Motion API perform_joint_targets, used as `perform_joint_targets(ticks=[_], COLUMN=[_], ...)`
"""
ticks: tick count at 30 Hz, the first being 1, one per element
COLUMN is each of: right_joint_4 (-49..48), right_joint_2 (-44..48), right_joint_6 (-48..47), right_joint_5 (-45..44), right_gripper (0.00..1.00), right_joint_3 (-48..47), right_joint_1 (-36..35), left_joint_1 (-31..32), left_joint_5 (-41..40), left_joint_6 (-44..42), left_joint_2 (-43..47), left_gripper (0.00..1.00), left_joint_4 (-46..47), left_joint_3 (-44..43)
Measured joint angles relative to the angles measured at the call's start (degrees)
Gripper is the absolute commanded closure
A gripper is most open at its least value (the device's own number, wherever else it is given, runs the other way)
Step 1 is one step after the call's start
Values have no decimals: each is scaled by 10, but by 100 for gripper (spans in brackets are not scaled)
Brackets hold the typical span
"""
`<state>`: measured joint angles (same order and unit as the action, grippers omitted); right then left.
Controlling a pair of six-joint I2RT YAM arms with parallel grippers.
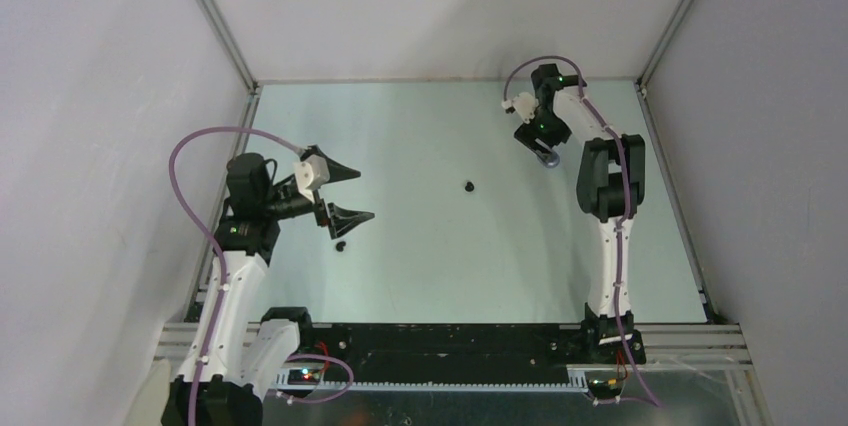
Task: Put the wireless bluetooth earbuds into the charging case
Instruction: Place the charging case at the center of the board.
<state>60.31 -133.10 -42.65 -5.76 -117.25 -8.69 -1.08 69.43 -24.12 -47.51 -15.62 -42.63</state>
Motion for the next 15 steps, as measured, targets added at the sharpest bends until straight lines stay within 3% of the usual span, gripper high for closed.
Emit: perform_joint_targets(ticks=[5, 15], right_joint_4=[-20, -56], right_joint_2=[57, 97], right_joint_6=[-19, -35], right_joint_5=[-27, -46], right_gripper=[6, 3], right_joint_3=[52, 115], right_joint_1=[-21, -31], left_joint_1=[0, 0], left_joint_5=[0, 2], left_joint_6=[-3, -7], left_joint_2=[-2, -2], left_gripper=[1, 1], left_joint_4=[-1, -4], left_joint_3=[0, 0])
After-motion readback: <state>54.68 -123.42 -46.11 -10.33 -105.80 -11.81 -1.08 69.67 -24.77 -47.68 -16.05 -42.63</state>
